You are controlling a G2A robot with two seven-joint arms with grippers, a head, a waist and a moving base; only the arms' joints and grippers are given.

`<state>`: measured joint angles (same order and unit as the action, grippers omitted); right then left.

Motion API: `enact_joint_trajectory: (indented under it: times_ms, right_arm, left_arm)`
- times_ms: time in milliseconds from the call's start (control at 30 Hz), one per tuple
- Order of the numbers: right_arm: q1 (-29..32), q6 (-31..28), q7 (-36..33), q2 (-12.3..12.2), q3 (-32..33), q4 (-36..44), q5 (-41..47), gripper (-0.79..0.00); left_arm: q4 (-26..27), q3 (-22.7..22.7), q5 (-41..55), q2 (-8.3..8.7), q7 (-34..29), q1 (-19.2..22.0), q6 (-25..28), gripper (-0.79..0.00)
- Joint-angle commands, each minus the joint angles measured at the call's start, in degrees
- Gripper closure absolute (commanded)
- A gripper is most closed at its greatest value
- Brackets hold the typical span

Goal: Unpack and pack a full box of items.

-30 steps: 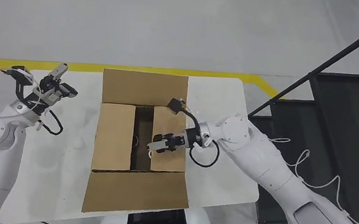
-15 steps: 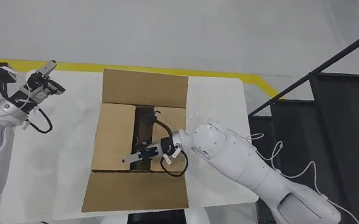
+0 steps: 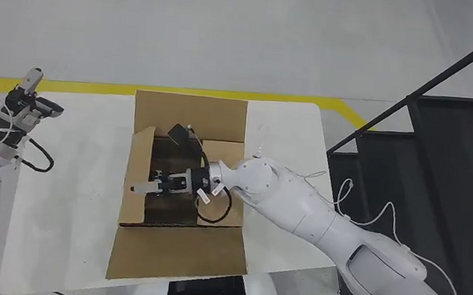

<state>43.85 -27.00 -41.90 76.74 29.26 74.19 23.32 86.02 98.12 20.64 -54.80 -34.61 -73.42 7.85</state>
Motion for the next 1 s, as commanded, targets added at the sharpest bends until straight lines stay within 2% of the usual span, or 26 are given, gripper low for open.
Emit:
enact_joint_trajectory:
  times_ms: [0,267,467,600,800,967]
  right_arm:
    - [-0.98,-1.28,1.13,1.71,-1.65,-1.10,0.98,-0.785]
    - [-5.11,-3.77,2.73,9.60,-10.27,-8.09,-3.40,-0.785]
    - [-6.02,-4.51,2.94,13.55,-13.50,-12.18,-9.34,-0.785]
    - [-6.04,-5.40,2.77,14.89,-13.53,-13.99,-10.91,-0.785]
    - [-5.99,-5.58,1.70,15.55,-12.36,-15.49,-12.79,-0.785]
    - [-5.69,-5.63,0.28,15.65,-10.84,-16.14,-12.76,-0.785]
  left_arm:
    - [0.63,0.63,0.17,0.03,0.16,-0.26,-0.15,-0.785]
    - [2.54,4.25,0.65,0.39,-1.24,-2.13,-1.27,-0.785]
    - [3.60,5.94,2.62,0.50,-3.13,-3.73,-3.10,-0.785]
    - [4.14,4.77,4.39,0.73,-10.11,-4.05,-7.23,-0.785]
    - [2.08,0.78,7.32,0.99,-21.98,-2.41,-12.55,-0.785]
    - [0.76,-0.83,4.01,1.41,-24.99,-1.31,-14.77,-0.785]
